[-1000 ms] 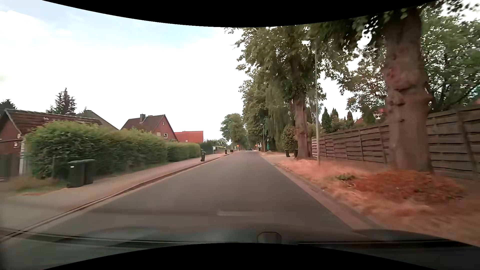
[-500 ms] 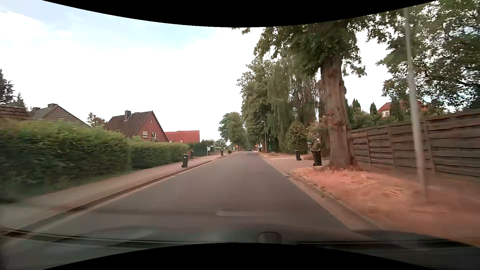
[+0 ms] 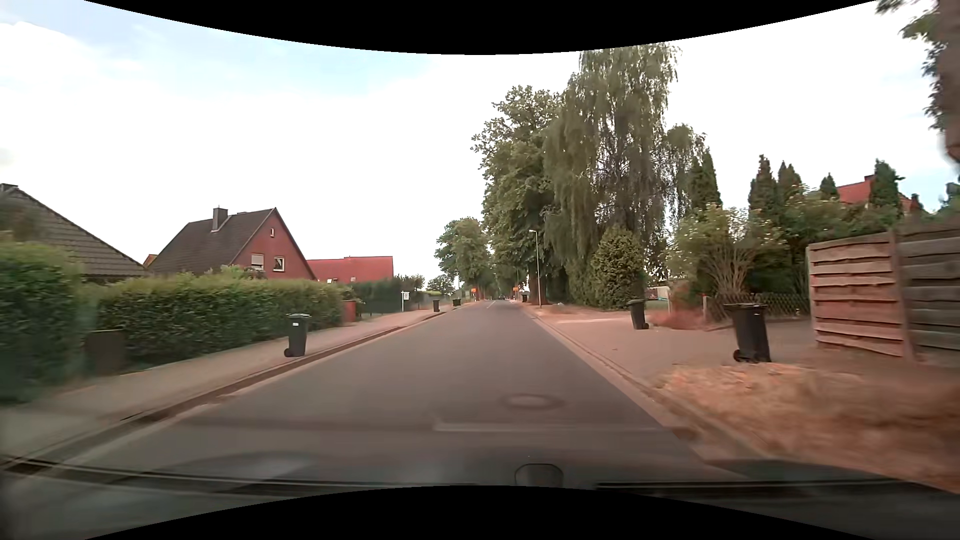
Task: Follow the waypoints while adhering to traffic rules and regulations
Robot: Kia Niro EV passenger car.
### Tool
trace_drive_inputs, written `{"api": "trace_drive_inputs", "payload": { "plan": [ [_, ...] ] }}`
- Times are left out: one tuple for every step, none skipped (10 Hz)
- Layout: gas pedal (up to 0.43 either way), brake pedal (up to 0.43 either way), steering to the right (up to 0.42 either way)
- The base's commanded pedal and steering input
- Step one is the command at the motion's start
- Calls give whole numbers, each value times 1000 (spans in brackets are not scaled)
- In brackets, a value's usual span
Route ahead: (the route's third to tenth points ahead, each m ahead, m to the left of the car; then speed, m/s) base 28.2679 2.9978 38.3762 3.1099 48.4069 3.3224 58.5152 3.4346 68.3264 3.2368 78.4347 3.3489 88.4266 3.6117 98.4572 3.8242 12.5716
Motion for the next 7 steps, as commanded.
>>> {"api": "trace_drive_inputs", "payload": {
  "plan": [
    [150,0,-7],
    [150,0,-6],
    [150,0,-6],
    [150,0,-6],
    [150,0,-5],
    [150,0,-5],
    [150,0,-5]
  ]
}}
